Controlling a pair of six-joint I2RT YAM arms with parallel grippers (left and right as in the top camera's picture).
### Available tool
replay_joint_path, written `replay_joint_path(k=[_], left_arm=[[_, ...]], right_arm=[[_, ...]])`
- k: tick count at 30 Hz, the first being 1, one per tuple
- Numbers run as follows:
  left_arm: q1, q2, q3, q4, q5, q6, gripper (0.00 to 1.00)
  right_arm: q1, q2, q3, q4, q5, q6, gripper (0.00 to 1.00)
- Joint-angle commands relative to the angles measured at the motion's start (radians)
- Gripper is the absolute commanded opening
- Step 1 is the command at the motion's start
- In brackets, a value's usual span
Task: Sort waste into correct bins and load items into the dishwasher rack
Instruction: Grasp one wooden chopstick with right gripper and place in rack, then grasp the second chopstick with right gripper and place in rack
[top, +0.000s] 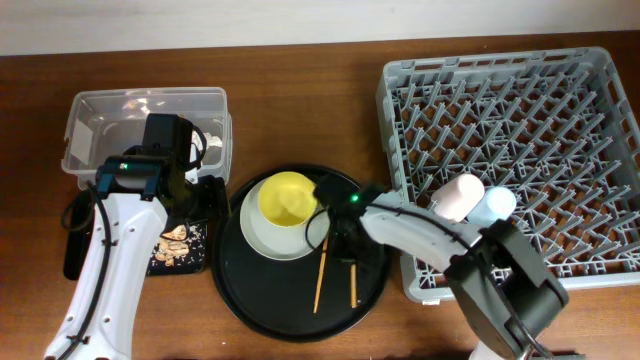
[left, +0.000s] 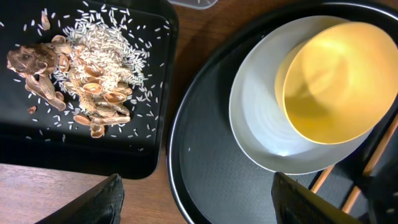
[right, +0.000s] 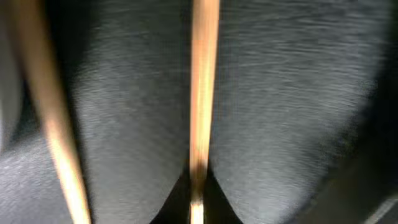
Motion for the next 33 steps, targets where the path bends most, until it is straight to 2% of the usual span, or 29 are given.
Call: replay_joint_path(k=[1,4,9,12,16,19,20,21,22,26,28,33], left_arm=[[0.005,-0.013,0.002,0.002,-0.003,-0.007,0.75],[0.005,-0.013,0.002,0.002,-0.003,-0.006,0.75],[0.005,-0.013,0.002,0.002,-0.003,-0.006,0.75],[0.005,-0.013,0.002,0.002,-0.003,-0.006,0.75],[0.005,-0.013,0.002,0.002,-0.003,-0.007,0.75],[0.005,-0.013,0.002,0.002,-0.003,-0.007,0.75],[0.005,-0.013,0.002,0.002,-0.003,-0.006,0.76],[0.005,-0.013,0.002,0.002,-0.003,-0.007,0.75],[0.005,-0.013,0.002,0.002,-0.003,-0.006,0.76],[0.004,-0.013,0.002,0.002,-0.003,-0.006,0.79],[0.005,-0.013,0.002,0.002,-0.003,-0.006,0.79],[0.004,-0.013,0.002,0.002,-0.003,-0.006,0.79]], right_arm=[[-0.050,-0.014,-0.020,-0.029,0.013,-0.107,0.04],[-0.080,-0.044,0.010,-0.090,0.005,-0.198,0.04],[-0.165,-0.259,0.116,-0.197,0.009,-0.381,0.04],[-0.318,-0.400,0.139,-0.257,0.011,-0.500,0.04],[-0.454,-0.384,0.129,-0.294,0.011,-0.594,0.04],[-0.471,-0.341,0.127,-0.285,-0.001,-0.635,0.06],[-0.471,-0.331,0.127,-0.282,-0.017,-0.650,0.08],[-0.471,-0.326,0.127,-0.274,-0.032,-0.662,0.23],[-0.471,-0.325,0.127,-0.262,-0.035,-0.662,0.56],[-0.471,-0.333,0.128,-0.259,-0.089,-0.650,0.57],[-0.452,-0.364,0.128,-0.259,-0.141,-0.588,0.57],[-0.229,-0.368,0.125,-0.235,-0.081,-0.463,0.57]])
